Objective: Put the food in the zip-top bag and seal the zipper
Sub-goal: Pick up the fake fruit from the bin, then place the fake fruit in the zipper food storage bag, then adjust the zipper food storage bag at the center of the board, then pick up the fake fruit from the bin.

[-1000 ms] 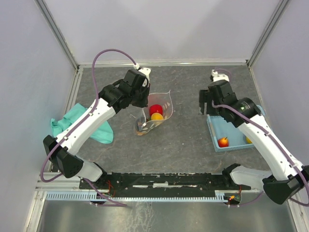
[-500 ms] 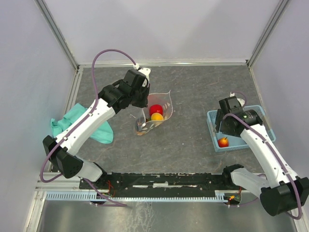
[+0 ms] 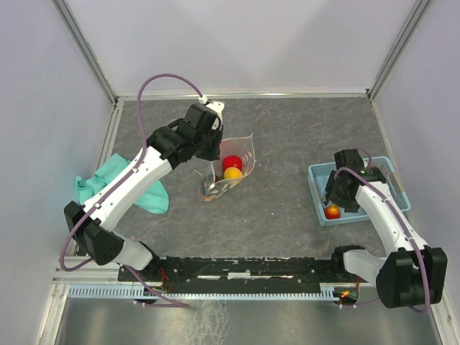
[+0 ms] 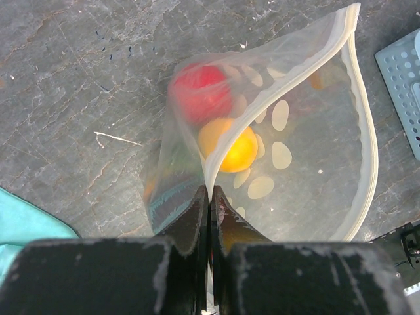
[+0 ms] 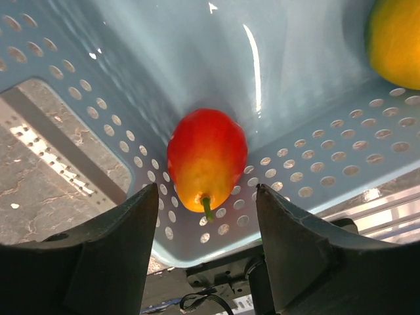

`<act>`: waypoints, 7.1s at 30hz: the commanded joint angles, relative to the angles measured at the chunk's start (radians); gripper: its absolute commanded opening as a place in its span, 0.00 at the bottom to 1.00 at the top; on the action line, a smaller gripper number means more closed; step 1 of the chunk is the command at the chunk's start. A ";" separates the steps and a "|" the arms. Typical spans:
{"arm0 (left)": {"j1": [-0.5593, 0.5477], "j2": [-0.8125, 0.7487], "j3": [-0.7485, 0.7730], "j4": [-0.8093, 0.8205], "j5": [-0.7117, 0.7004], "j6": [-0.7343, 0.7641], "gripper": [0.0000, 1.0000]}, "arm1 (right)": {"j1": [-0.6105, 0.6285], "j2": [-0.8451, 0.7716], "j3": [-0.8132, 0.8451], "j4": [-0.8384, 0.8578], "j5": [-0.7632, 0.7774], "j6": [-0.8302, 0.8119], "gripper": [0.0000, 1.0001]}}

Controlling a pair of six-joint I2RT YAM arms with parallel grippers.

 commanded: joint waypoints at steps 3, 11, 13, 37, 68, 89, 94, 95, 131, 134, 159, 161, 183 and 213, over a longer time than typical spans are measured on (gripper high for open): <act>-0.004 -0.028 0.004 0.030 -0.004 0.043 0.03 | -0.035 0.053 -0.040 0.090 -0.073 -0.020 0.69; -0.004 -0.024 0.008 0.029 0.003 0.044 0.03 | -0.043 0.177 -0.064 0.127 -0.106 -0.023 0.73; -0.004 -0.024 0.009 0.030 0.005 0.044 0.03 | -0.043 0.204 -0.063 0.128 -0.111 -0.021 0.75; -0.004 -0.025 0.020 0.028 0.012 0.036 0.03 | -0.044 0.234 -0.004 0.147 -0.138 -0.006 0.60; -0.005 -0.004 0.043 0.031 0.070 0.032 0.03 | 0.374 0.012 0.427 0.310 -0.162 -0.011 0.53; -0.005 -0.016 0.035 0.040 0.083 0.023 0.03 | 0.717 0.245 0.457 0.748 -0.254 -0.284 0.56; -0.006 -0.022 0.030 0.040 0.088 0.018 0.03 | 0.716 0.297 0.432 0.779 -0.198 -0.325 0.56; -0.006 -0.023 0.029 0.040 0.088 0.017 0.03 | 0.716 0.305 0.422 0.787 -0.188 -0.330 0.57; -0.006 -0.008 0.018 0.044 0.100 0.006 0.03 | 0.716 0.224 0.413 0.698 0.079 -0.205 0.77; -0.006 -0.007 0.021 0.044 0.102 0.005 0.03 | 0.714 0.192 0.422 0.642 0.117 -0.166 0.76; -0.006 -0.009 0.013 0.043 0.102 0.007 0.03 | 0.678 0.309 0.468 0.379 0.093 0.177 0.09; -0.006 -0.009 0.016 0.043 0.102 0.007 0.03 | 0.678 0.308 0.500 0.362 0.078 0.171 0.02; -0.006 -0.019 0.011 0.027 0.088 0.010 0.03 | 0.647 0.315 0.654 0.207 0.028 0.083 0.23; -0.005 -0.002 0.015 0.040 0.037 0.050 0.03 | -0.029 0.163 0.253 0.204 0.205 0.028 0.83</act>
